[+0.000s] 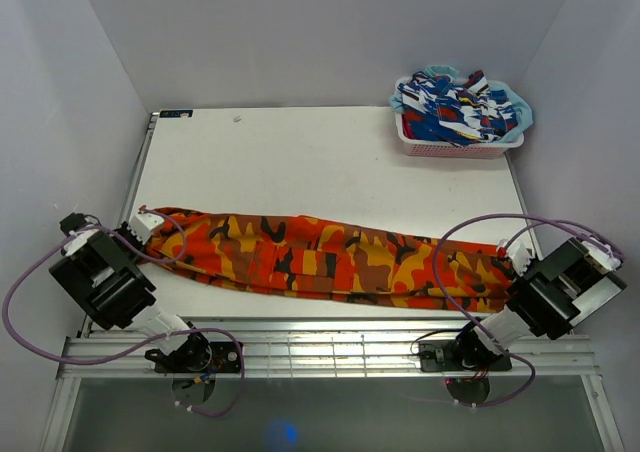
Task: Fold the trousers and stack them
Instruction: Fold the trousers
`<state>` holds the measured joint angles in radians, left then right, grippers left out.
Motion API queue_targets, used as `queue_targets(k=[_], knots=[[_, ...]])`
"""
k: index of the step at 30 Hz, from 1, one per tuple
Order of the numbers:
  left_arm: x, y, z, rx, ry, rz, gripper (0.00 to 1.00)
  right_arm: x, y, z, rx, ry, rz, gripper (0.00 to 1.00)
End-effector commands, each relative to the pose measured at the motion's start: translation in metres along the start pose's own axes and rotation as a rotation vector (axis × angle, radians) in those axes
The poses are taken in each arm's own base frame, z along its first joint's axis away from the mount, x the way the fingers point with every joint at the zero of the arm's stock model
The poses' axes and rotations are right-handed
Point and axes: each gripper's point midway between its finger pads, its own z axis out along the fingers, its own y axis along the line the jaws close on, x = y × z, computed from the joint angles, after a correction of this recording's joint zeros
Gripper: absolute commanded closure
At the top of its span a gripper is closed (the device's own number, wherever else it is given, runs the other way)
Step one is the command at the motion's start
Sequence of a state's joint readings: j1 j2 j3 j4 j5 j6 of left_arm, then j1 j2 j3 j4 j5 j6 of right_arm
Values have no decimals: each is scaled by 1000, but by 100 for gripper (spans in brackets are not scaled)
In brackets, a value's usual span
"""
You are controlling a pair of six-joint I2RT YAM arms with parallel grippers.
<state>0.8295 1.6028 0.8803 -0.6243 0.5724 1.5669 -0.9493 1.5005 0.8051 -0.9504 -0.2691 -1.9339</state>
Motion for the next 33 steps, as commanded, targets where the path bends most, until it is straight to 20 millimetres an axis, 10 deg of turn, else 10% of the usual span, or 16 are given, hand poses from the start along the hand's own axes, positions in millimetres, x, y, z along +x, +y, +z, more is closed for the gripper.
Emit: queue_targets(k=[1,9,11,16,18,19,22,33], knots=[[14,-8,22,39,111,-134,100,-5,-112,-8,298,93,-498,92],[10,-2,21,65,144,-170,100,-34,-137,-9,329,89,-523,92],[8,-7,17,74,133,-153,100,-34,-139,-12,329,89,-506,78],[-29,-12,-15,87,3,-53,57,-38,-155,-54,402,63,-447,57],[-52,-12,-32,101,-77,-7,9,-40,-149,-70,400,29,-431,40],[-58,-17,-40,113,-94,-7,5,-41,-148,-78,407,20,-429,36],[-80,-12,-68,89,-134,55,2,-47,-146,-106,427,4,-434,9],[-104,33,-133,-27,-150,-43,2,-84,-152,-144,431,-79,-309,10]])
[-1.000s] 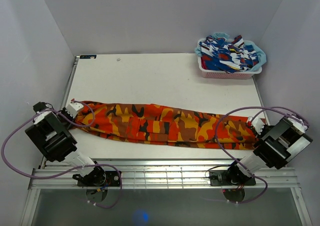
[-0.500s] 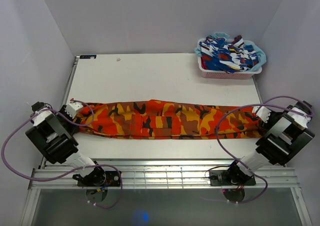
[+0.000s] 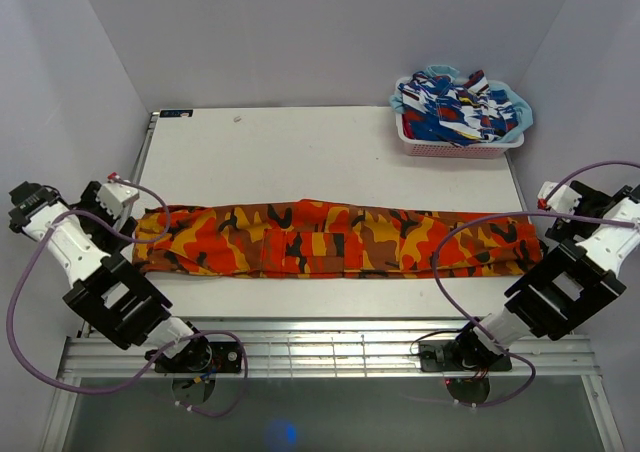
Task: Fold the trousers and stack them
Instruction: Fold the trousers
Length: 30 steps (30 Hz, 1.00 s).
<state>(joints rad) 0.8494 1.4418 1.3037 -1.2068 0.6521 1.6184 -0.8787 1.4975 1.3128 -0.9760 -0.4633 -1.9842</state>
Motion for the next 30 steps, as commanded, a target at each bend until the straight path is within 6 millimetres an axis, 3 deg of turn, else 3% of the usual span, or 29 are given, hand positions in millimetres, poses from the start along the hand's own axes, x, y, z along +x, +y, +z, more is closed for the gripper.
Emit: queue_targets(k=[1,4,7,8,11,18,22,25,27,30], knots=[[-26,7,-8,5,-99,-104,2,-23,-7,4,-31,-50,100,9],[-34,-5,21,59,-63,-210,13,-44,5,27,-105,-52,238,4],[-38,-27,48,111,-62,-321,18,-60,6,48,-128,-48,316,0],[-38,-20,55,82,-58,-332,18,-64,4,51,-127,-40,403,0],[-41,-29,73,122,-48,-450,18,-72,0,65,-141,2,565,7],[-50,-25,84,116,-82,-581,13,-46,4,89,-108,153,917,5],[-48,-26,90,110,-61,-570,13,-34,15,104,-89,179,921,6],[-41,-31,95,114,-32,-564,13,-30,20,116,-86,157,838,13],[-35,-34,97,118,-16,-558,13,-21,24,124,-85,184,819,24],[-30,-35,97,107,3,-546,14,-12,34,122,-124,222,841,30]])
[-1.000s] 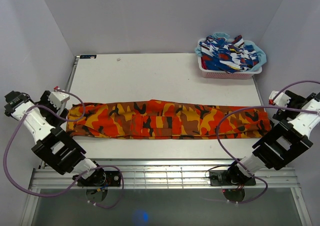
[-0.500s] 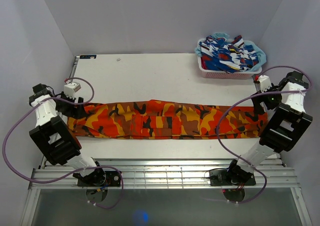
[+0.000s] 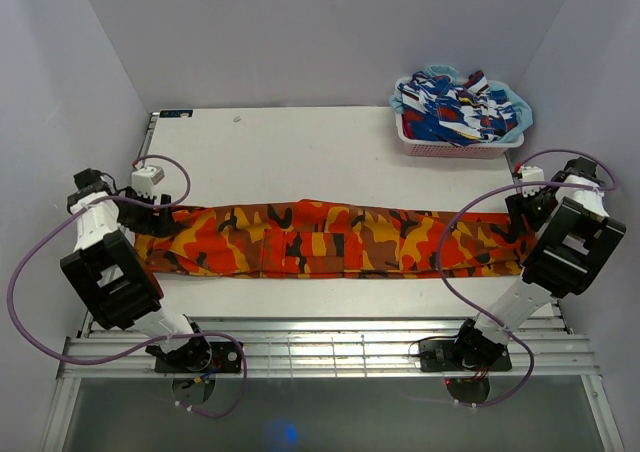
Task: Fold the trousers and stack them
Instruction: Fold the trousers
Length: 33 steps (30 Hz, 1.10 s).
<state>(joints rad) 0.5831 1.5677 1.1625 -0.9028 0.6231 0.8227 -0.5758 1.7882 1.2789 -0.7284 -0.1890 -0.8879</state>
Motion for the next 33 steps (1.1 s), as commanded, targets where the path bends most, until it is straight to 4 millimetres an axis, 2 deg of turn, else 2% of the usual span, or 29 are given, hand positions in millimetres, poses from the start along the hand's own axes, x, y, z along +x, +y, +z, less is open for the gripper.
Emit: queue_targets(k=[1,4,7,8,10,11,13,15,18,19,20,22,23,25,26,29,31,33], knots=[[3,4,0,-27,4,26,14,3,-13,0,31,6,-2,30],[5,3,0,-31,6,30,14,7,-9,-3,5,12,15,33],[3,3,1,-33,1,26,14,3,-6,-5,-21,-2,20,54],[3,4,1,-33,1,24,14,-3,-9,-9,-17,-20,15,70],[1,5,0,-35,-3,27,14,-9,-8,-15,-41,-47,23,89],[1,5,0,-36,-4,26,14,-16,-14,-22,-27,-70,20,92],[0,6,0,-39,-2,29,15,-24,-12,-32,-47,-113,9,92],[-1,7,-2,-44,-3,40,15,-33,-10,-49,-55,-164,-21,92],[-2,8,-1,-44,-5,45,14,-30,0,-63,-65,-164,-77,92],[-2,7,-1,-38,-8,45,14,-26,2,-65,-72,-149,-147,87],[-2,7,-1,-36,-8,49,14,-23,4,-66,-79,-140,-186,75],[-2,5,0,-25,-7,62,13,-10,12,-69,-122,-90,-266,66],[-2,5,0,-17,-6,63,13,-7,11,-72,-134,-87,-382,50],[-3,4,-1,-4,2,69,13,1,12,-74,-147,-56,-467,37],[-2,4,1,9,5,65,13,2,12,-74,-162,-53,-581,27],[-5,5,0,11,10,65,11,9,15,-68,-182,-14,-710,21],[-2,10,2,6,29,39,9,7,7,-62,-153,4,-814,21],[5,13,7,10,63,2,8,6,10,-53,-149,11,-883,21]])
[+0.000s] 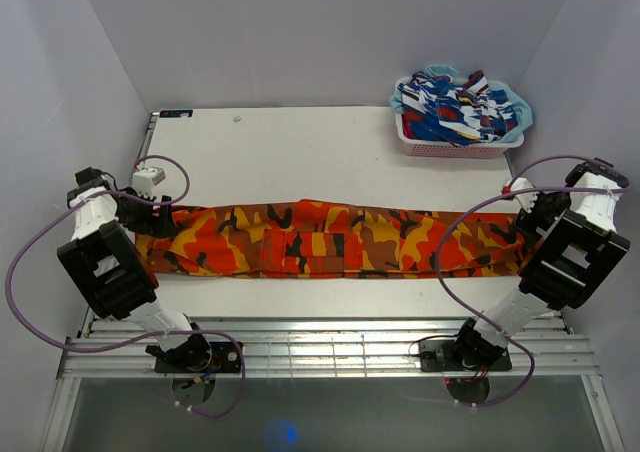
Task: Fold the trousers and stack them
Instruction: Fold the trousers
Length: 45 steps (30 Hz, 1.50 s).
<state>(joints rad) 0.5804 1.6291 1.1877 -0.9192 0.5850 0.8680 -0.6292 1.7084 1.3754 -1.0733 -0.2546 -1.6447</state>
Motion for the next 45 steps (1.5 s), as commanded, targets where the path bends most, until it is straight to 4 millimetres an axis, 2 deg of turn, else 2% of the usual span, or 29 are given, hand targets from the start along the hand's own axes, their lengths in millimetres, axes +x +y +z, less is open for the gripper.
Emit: queue_targets(k=[1,4,6,7,8,9,10,12,13,20,24,28,30,32,33,34,35,36,39,40,41,43,45], knots=[[-1,1,-1,18,22,-34,8,-4,-1,2,1,43,-249,21],[6,-5,4,47,48,-86,8,-10,6,9,-22,30,-318,24],[10,-8,6,60,63,-120,8,-13,18,16,-47,27,-354,32],[15,-8,9,63,78,-135,8,-11,20,19,-43,33,-380,39],[19,-10,11,66,90,-152,8,-13,15,18,-5,52,-416,52],[22,-10,12,66,97,-160,8,-10,16,20,2,68,-429,58],[26,-9,15,63,111,-168,8,-10,20,23,-1,68,-453,69],[30,-9,17,63,120,-179,8,-13,15,17,36,72,-479,80],[31,-8,18,58,120,-175,8,-16,10,11,62,70,-490,92],[41,0,28,31,140,-184,10,-45,-30,-27,216,31,-562,92],[44,4,35,29,145,-201,11,-62,-52,-37,302,21,-606,92],[51,9,39,4,165,-215,12,-105,-90,-60,481,-30,-648,92],[59,13,42,-19,191,-220,13,-135,-106,-84,584,-91,-673,92],[66,12,45,-21,211,-230,14,-151,-112,-110,678,-141,-663,92],[67,14,46,-28,213,-230,15,-152,-111,-115,692,-156,-655,92],[70,16,47,-34,223,-236,16,-144,-107,-131,726,-165,-646,92],[70,17,48,-36,225,-236,16,-147,-100,-135,735,-216,-674,92],[70,18,49,-40,227,-243,16,-138,-92,-132,719,-206,-682,92],[70,21,49,-49,229,-243,17,-96,-61,-94,627,-115,-724,92],[71,22,49,-49,229,-245,17,-74,-44,-66,555,-96,-697,92],[72,22,48,-49,231,-244,17,-59,-37,-54,514,-42,-714,92],[70,22,46,-40,230,-223,15,-40,-17,-26,412,-15,-668,92],[60,13,39,4,195,-198,12,-33,-12,-17,361,-18,-625,79]])
